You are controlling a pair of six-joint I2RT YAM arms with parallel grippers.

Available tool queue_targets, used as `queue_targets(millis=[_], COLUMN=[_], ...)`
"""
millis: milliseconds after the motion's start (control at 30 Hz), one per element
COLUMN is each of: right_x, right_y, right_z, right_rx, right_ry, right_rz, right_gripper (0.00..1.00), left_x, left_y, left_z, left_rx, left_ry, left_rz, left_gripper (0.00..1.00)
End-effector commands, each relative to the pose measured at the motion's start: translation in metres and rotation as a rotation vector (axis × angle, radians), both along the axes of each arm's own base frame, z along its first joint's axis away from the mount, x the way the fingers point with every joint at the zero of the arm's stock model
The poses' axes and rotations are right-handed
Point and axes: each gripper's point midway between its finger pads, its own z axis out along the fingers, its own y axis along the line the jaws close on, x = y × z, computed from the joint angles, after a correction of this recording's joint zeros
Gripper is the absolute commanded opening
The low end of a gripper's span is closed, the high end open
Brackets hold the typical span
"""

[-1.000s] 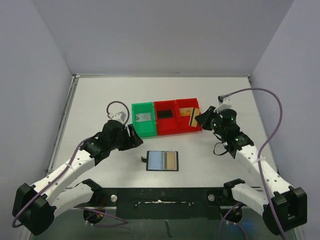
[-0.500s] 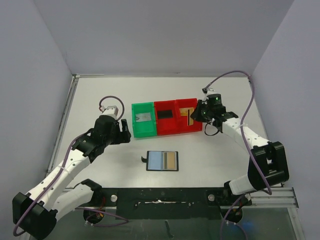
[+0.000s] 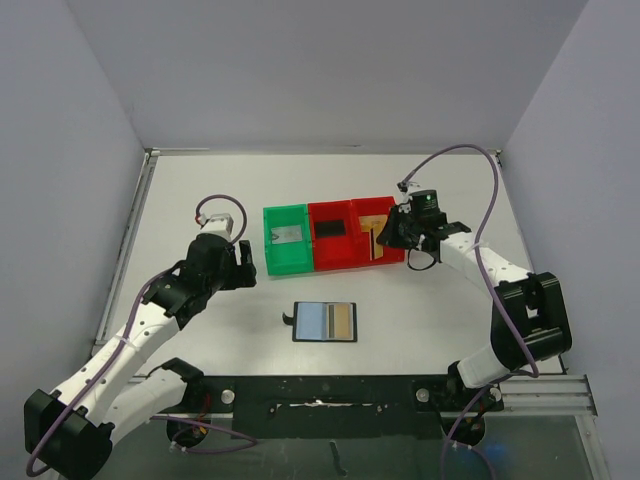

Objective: Take the credit cards out of the card holder

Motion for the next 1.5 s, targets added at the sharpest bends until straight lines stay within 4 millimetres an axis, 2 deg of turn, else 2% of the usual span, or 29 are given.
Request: queue_targets(millis=[0, 100, 167, 400, 600, 1067, 1233, 1367, 1467], right_x=[0.006, 0.020, 0.028, 0.041, 0.033, 0.008, 0.005, 0.017, 0.030], right_y=[-0.001, 0.000, -0.001, 0.000, 0.002, 0.016, 0.018, 0.009, 0.005], right_z=[0.024, 0.045, 0.050, 0.038, 0.022, 0.015, 0.028, 0.047, 0.069], right_rx=[0.001, -0.004, -0.014, -0.033, -0.042, -0.081, -0.078, -0.132, -0.196], right_ry=[-0.079, -0.135, -0.153, -0.127, -0.084, -0.034, -0.065, -0.173, -0.327], right_rz=[0.008, 0.000, -0.012, -0.016, 0.015, 0.099, 0.113, 0.116, 0.166], right_gripper=[0.00, 0.00, 0.00, 0.00, 0.00, 0.00, 0.00, 0.00, 0.00], left_x=[0.013, 0.013, 0.014, 0.015, 0.016, 0.017, 0.017, 0.016, 0.016], left_y=[-0.001, 0.000, 0.000, 0.002, 0.002, 0.001, 0.001, 0.000, 0.000], left_z=[0.018, 0.018, 0.018, 0.017, 0.015, 0.008, 0.008, 0.008, 0.008], left_rx=[-0.016, -0.013, -0.009, -0.001, 0.006, 0.013, 0.014, 0.011, 0.010], left_ry=[-0.082, -0.083, -0.082, -0.082, -0.075, -0.050, -0.047, -0.047, -0.048], left_rz=[0.011, 0.011, 0.015, 0.022, 0.023, 0.017, 0.017, 0.014, 0.012], left_gripper=[0.73, 0.73, 0.73, 0.73, 0.73, 0.73, 0.73, 0.73, 0.73])
